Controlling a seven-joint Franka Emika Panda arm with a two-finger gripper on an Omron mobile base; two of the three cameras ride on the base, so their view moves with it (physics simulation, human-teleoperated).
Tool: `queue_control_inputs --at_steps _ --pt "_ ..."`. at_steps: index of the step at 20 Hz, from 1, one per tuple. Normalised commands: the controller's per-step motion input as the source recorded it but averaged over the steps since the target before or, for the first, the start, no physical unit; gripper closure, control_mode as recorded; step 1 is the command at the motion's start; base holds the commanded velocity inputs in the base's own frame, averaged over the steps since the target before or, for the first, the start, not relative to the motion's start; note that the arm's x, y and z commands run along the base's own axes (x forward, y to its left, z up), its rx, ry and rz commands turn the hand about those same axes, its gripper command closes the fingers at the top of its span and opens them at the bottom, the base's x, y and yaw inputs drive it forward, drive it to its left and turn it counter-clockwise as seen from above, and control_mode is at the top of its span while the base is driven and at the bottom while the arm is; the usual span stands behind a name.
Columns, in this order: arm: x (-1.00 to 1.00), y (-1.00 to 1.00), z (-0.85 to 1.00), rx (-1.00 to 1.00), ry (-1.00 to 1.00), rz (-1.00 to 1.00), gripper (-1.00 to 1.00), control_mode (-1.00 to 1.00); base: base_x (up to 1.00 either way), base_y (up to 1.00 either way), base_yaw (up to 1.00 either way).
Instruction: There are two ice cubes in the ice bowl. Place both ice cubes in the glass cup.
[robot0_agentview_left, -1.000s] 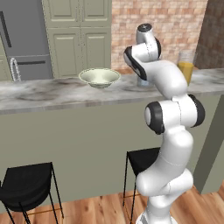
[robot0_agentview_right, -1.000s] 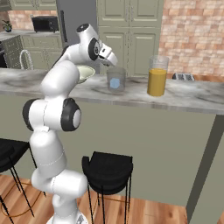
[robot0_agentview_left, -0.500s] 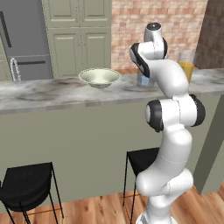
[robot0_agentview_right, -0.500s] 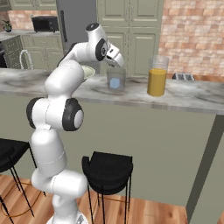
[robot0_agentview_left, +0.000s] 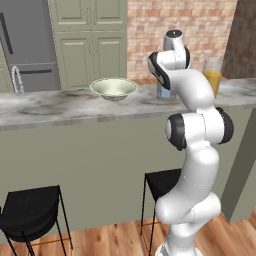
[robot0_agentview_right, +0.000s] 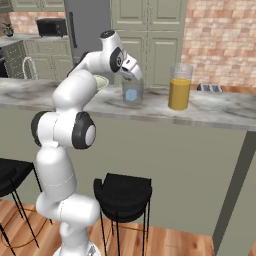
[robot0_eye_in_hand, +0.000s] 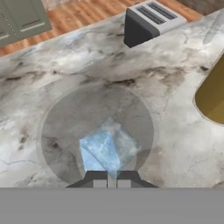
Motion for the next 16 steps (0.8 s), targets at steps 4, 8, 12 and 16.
queue_control_inputs --at_steps 4,8,12,16 --pt "0.0 0.0 -0.1 0.0 0.02 0.0 1.0 -1.0 0.0 0.0 0.0" --pt "0.15 0.01 -0.01 0.0 0.0 0.0 -1.0 -1.0 0.0 0.0 0.0" --pt "0.18 0.0 0.0 0.0 0.02 0.0 -1.0 -1.0 0.0 0.0 0.0" --pt "0.12 0.0 0.02 0.0 0.02 0.0 -1.0 -1.0 0.0 0.0 0.0"
